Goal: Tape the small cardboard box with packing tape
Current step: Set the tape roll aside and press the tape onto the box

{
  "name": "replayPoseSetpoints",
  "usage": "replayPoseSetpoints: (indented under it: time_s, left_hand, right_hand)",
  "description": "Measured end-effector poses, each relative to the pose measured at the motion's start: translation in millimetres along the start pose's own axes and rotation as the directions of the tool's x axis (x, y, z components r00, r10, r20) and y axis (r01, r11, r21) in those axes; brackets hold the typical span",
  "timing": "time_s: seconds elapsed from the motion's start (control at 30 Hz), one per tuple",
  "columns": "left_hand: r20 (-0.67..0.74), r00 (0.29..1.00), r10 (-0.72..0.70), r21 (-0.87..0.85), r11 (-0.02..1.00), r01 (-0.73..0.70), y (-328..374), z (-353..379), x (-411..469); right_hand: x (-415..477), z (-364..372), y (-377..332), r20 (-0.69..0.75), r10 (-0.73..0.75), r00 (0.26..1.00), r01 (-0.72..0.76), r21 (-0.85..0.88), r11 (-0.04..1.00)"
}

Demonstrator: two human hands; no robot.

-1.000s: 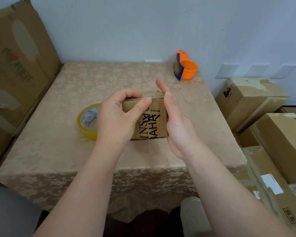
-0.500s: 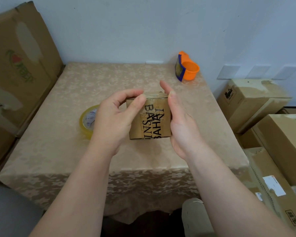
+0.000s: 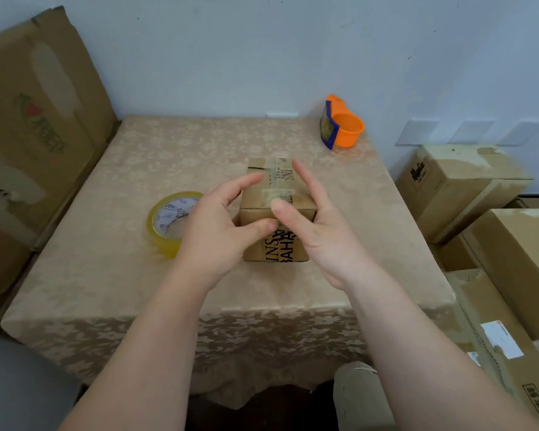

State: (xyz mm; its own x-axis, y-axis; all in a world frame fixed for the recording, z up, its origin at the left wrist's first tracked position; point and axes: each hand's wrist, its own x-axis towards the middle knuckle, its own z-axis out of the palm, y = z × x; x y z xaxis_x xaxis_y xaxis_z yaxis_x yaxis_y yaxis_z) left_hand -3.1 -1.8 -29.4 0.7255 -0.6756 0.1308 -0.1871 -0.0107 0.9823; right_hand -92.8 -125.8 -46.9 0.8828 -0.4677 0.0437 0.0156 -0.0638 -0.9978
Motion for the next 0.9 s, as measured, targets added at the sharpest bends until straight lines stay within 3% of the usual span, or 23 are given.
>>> replayPoseSetpoints:
  time_s: [0.1,0.2,0.6,0.77,0.9]
  left_hand:
    - [0.121,0.984,-0.131,-0.079,0.987,0.141,-4.1,-4.5,1.1]
    - [0.178,0.967,-0.182,-0.042,0.981,0.192,-8.0,-6.3,1.7]
    - [0.165,0.954,-0.252,0.116,0.965,0.235,-14.0,-5.7,2.9]
    - [0.146,0.949,-0.279,0.08,0.959,0.27,-10.9,-5.5,2.8]
    - [-0.016,0.957,-0.288,-0.004,0.958,0.288,-7.3,3.1,5.3]
  right_hand:
    - [3.2,-3.5,7.3,0.022,0.015,1.0,-0.013,-0.085,0.996]
    - [3.2,-11.0,9.5,0.021,0.032,0.999,-0.028,-0.145,0.989]
    - [-3.0,-22.4,13.7,0.024,0.103,0.994,-0.077,-0.498,0.864]
    - [-1.9,-30.1,8.7,0.075,0.145,0.987,-0.113,-0.326,0.939]
    - [4.3,-21.0,11.5,-0.097,0.134,0.986,-0.153,-0.222,0.963]
